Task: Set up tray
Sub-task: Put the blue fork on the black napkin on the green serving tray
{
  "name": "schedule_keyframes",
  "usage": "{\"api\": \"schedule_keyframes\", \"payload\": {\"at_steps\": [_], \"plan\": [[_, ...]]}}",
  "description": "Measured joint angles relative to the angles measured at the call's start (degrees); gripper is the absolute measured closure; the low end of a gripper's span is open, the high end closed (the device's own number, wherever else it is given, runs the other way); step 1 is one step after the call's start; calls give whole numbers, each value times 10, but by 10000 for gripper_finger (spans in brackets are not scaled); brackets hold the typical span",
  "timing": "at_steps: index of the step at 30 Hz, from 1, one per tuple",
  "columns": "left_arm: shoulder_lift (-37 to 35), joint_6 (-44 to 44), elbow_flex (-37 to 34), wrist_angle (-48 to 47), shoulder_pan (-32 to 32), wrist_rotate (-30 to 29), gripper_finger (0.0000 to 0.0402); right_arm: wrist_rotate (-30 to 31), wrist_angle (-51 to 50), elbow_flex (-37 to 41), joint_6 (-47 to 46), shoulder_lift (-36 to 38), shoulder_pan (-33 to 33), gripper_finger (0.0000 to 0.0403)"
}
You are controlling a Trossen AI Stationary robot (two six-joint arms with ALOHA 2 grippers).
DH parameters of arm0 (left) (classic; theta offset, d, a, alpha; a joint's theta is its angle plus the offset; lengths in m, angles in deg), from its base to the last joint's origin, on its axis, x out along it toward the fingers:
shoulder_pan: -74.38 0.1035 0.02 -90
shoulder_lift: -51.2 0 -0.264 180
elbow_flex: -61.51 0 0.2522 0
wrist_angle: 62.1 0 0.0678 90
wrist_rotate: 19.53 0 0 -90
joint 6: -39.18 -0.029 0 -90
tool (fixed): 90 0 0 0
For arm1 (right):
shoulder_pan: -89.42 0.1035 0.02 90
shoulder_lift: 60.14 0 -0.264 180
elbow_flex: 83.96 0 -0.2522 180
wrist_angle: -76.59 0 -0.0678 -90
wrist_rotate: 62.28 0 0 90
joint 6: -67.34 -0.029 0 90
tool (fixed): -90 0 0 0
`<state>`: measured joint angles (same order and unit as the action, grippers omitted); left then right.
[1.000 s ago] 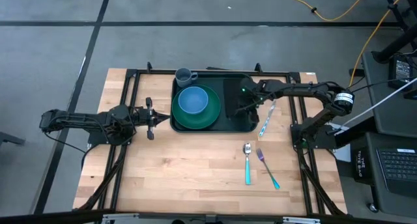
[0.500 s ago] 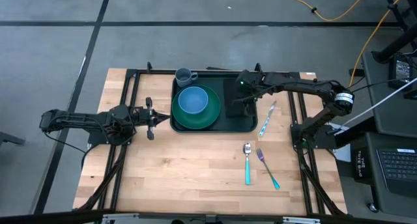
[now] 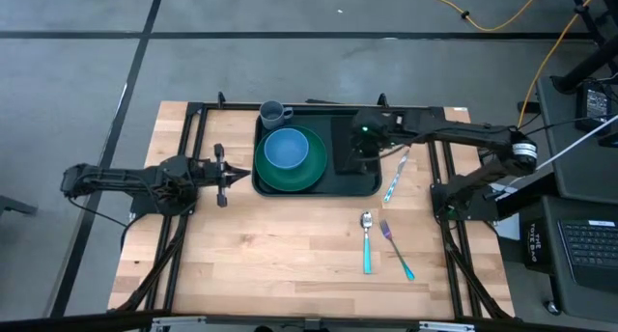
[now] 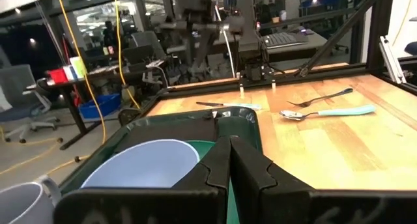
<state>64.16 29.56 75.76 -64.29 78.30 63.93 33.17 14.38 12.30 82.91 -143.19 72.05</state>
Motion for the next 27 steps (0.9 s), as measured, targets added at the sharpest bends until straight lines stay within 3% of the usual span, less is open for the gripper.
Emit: {"api": "schedule_keyframes", "payload": {"at_steps": [5,12,18,27], "plan": [[-50,7,0,-56,0,-3,398,4,2,0,-41,56,31,355],[-124,-2,0,-100,0,0,398,60,-7,1,-118,102,76,370],[-123,-5,0,-101,12,13,398,118,-12,47,-188,102,124,379],[-120,-2,0,-106,51,36,398,115,-46,96,-372,124,207,397]]}}
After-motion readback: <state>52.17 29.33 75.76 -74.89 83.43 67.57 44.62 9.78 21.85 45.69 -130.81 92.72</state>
